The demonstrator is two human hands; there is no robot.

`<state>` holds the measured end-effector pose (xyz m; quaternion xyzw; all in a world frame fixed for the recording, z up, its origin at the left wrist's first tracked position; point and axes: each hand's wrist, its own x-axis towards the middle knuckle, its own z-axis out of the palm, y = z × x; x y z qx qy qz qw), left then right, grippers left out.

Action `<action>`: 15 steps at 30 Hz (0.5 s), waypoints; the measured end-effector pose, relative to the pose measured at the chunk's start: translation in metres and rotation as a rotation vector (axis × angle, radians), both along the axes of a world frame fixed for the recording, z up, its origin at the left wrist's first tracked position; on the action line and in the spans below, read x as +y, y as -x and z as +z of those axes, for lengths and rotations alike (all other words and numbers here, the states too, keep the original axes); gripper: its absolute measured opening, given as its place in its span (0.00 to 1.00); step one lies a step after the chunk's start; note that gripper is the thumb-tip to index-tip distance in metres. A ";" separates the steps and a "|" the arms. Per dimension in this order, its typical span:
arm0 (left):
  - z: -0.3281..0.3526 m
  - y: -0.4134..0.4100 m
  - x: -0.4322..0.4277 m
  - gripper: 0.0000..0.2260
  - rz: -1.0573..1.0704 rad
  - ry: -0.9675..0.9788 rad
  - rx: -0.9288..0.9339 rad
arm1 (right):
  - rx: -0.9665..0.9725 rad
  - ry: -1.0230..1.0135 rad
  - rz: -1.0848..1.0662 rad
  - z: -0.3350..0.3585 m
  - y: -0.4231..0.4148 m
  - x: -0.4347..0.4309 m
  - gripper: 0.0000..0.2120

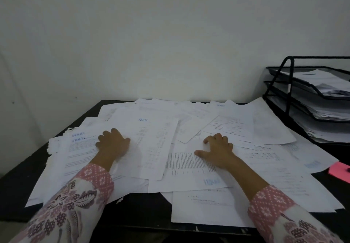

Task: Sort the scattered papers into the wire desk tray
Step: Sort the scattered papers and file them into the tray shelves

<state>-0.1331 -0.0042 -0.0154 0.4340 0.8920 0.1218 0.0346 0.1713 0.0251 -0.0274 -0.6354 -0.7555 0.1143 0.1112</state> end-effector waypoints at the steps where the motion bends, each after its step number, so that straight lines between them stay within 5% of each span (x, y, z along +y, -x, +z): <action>1: -0.002 0.004 -0.001 0.27 0.002 0.013 0.014 | -0.003 0.022 -0.002 0.002 0.000 0.001 0.31; 7: -0.002 0.021 -0.004 0.33 -0.020 -0.050 -0.054 | -0.062 0.181 -0.044 0.021 0.012 0.011 0.32; 9: -0.002 0.024 -0.004 0.33 -0.008 -0.031 -0.016 | -0.058 0.186 -0.069 0.023 0.021 0.015 0.24; 15: -0.013 0.026 -0.005 0.37 0.006 -0.045 0.065 | 0.219 0.041 -0.201 0.011 0.056 0.030 0.26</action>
